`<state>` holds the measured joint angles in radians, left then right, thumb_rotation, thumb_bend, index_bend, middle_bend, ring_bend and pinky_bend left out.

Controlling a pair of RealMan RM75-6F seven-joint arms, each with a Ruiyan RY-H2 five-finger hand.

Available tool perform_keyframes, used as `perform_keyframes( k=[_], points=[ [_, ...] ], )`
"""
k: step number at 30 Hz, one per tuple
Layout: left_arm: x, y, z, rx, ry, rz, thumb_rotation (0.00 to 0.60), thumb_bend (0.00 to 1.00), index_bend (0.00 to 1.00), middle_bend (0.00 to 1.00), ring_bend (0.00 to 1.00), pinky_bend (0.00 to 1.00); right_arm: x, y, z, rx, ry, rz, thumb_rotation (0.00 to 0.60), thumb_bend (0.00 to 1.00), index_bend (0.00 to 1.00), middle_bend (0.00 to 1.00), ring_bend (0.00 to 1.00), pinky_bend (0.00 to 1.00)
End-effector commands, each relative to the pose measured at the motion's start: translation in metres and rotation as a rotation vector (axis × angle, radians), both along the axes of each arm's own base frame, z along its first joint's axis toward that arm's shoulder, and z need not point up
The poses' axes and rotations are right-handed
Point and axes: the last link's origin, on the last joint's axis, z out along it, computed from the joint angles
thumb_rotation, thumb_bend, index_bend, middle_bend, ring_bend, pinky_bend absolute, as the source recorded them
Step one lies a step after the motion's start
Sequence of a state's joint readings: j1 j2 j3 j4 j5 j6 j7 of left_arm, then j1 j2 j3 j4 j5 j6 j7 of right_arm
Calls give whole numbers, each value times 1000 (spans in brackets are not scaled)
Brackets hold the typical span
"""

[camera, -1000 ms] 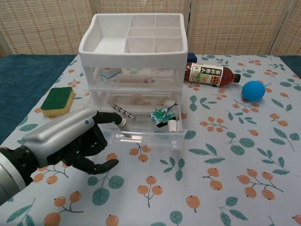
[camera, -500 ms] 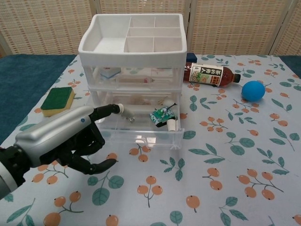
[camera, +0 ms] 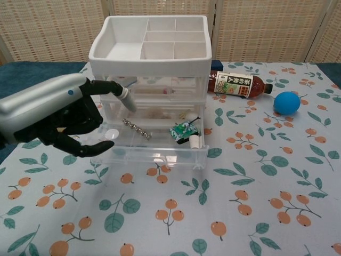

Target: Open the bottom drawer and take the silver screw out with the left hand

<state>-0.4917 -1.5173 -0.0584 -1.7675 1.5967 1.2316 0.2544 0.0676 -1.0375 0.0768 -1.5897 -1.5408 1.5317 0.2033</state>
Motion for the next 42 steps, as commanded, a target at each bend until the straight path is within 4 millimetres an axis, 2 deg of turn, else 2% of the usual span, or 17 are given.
perform_keyframes(
  k=[1,5,11,22,42],
  points=[
    [2,16,14,63,20,-51,600,308,333,942,954,1000,1,0,2,-4,4,6,600,130,0,0,0,0],
    [4,30,22,115,67,-104,600,308,348,942,954,1000,3,1,3,-10,7,15,600,130,0,0,0,0],
    [-2,47,20,199,222,-208,600,308,365,943,951,1000,4,3,6,-20,11,19,600,130,0,0,0,0],
    [-1,48,-1,269,358,-369,600,308,387,948,951,1000,8,4,11,-31,23,34,600,130,0,0,0,0],
    [14,57,-25,240,477,-375,600,308,376,978,980,1000,7,5,10,-26,22,20,600,130,0,0,0,0]
  ],
)
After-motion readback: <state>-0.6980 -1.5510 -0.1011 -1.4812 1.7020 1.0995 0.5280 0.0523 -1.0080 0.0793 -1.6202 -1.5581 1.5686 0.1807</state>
